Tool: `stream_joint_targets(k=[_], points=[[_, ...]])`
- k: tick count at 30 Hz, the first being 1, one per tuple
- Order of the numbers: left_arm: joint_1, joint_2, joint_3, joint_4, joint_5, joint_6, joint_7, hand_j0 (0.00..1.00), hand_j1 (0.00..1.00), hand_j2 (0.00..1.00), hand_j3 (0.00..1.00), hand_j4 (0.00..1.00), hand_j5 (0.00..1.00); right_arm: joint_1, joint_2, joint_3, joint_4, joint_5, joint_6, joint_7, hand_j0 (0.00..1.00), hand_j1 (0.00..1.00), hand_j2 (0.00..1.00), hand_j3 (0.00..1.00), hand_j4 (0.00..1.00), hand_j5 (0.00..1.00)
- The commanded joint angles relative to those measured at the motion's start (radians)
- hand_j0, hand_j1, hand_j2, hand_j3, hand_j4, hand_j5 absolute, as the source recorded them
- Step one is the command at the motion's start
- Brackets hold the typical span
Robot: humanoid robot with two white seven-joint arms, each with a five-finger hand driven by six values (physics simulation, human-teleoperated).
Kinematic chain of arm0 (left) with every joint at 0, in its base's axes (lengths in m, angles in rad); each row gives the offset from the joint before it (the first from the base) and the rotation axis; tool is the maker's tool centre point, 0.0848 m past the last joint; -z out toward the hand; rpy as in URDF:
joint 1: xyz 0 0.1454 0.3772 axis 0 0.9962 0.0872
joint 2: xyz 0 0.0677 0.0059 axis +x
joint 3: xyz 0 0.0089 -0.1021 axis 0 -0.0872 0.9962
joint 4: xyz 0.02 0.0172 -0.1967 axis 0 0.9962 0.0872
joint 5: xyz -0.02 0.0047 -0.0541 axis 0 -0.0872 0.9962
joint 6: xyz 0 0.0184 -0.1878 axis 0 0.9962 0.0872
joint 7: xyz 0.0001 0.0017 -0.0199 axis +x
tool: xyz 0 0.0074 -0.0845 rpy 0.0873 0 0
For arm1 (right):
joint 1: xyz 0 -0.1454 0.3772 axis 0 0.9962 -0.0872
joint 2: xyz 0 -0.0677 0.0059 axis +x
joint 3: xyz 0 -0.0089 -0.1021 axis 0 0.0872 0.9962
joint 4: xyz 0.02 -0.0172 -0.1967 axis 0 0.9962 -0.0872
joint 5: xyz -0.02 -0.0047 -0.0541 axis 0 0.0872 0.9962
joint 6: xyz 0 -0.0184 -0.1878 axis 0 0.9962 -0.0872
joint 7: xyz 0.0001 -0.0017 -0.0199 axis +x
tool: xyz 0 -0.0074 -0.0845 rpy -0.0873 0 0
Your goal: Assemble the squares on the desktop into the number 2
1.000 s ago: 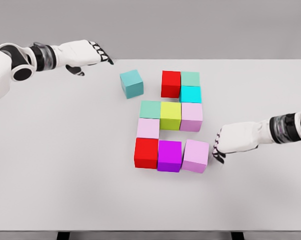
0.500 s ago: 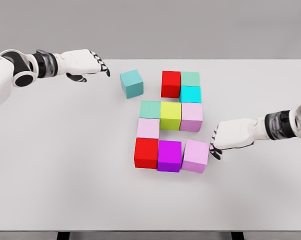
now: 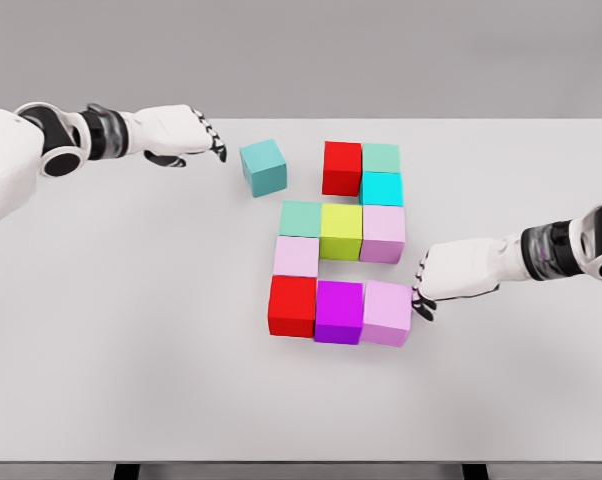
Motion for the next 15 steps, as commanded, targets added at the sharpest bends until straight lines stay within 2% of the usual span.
stream_joint_targets(k=[1,5,7,8,9,10,11,12,13,15], points=[[0.0,-0.022,0.003,0.002,-0.004,0.001,0.0,0.7,0.7,0.7,0.7,0.7,0.7,0.0,0.001,-0.001,-0.001,-0.003,0.002,0.0,0.42,0.42,0.42,0.42,0.42,0.42],[-0.003,-0.042,0.004,0.03,-0.011,0.001,0.0,0.71,0.71,0.71,0.71,0.71,0.71,0.0,-0.011,-0.001,0.01,0.0,0.002,0.0,0.43,0.43,0.43,0.43,0.43,0.43],[-0.005,-0.045,0.004,0.045,-0.013,0.001,0.0,0.71,0.71,0.71,0.71,0.71,0.71,0.0,-0.062,-0.061,0.022,-0.004,0.002,0.0,0.45,0.45,0.45,0.45,0.45,0.45],[-0.005,-0.052,0.004,0.049,-0.013,0.001,0.0,0.71,0.71,0.71,0.71,0.71,0.71,0.0,-0.112,-0.119,0.013,-0.012,0.002,-0.003,0.52,0.52,0.52,0.52,0.52,0.52],[-0.005,-0.061,0.004,0.054,-0.013,0.001,0.0,0.71,0.71,0.71,0.71,0.71,0.71,0.008,-0.163,-0.214,-0.007,-0.05,0.002,-0.004,0.7,0.7,0.7,0.7,0.7,0.7],[-0.005,-0.063,0.006,0.059,-0.015,0.001,0.0,0.71,0.71,0.71,0.71,0.71,0.71,0.023,-0.186,-0.286,-0.013,-0.101,0.002,-0.009,1.0,1.0,1.0,1.0,1.0,1.0],[-0.005,-0.065,0.004,0.06,-0.015,0.001,0.0,0.71,0.71,0.71,0.71,0.71,0.71,0.061,-0.197,-0.35,-0.007,-0.158,0.002,-0.008,1.0,1.0,1.0,1.0,1.0,1.0],[-0.005,-0.077,0.006,0.065,-0.016,0.001,0.0,0.71,0.71,0.71,0.71,0.71,0.71,0.136,-0.197,-0.484,-0.006,-0.211,0.002,-0.008,1.0,1.0,1.0,1.0,1.0,1.0],[-0.005,-0.08,0.006,0.074,-0.018,0.001,0.0,0.71,0.71,0.71,0.71,0.71,0.71,0.196,-0.195,-0.564,-0.009,-0.233,0.002,-0.008,1.0,1.0,1.0,1.0,1.0,1.0],[-0.006,-0.086,0.007,0.079,-0.018,0.001,0.0,0.71,0.71,0.71,0.71,0.71,0.71,0.354,-0.157,-0.731,-0.012,-0.297,0.002,-0.009,1.0,1.0,1.0,1.0,1.0,1.0]])
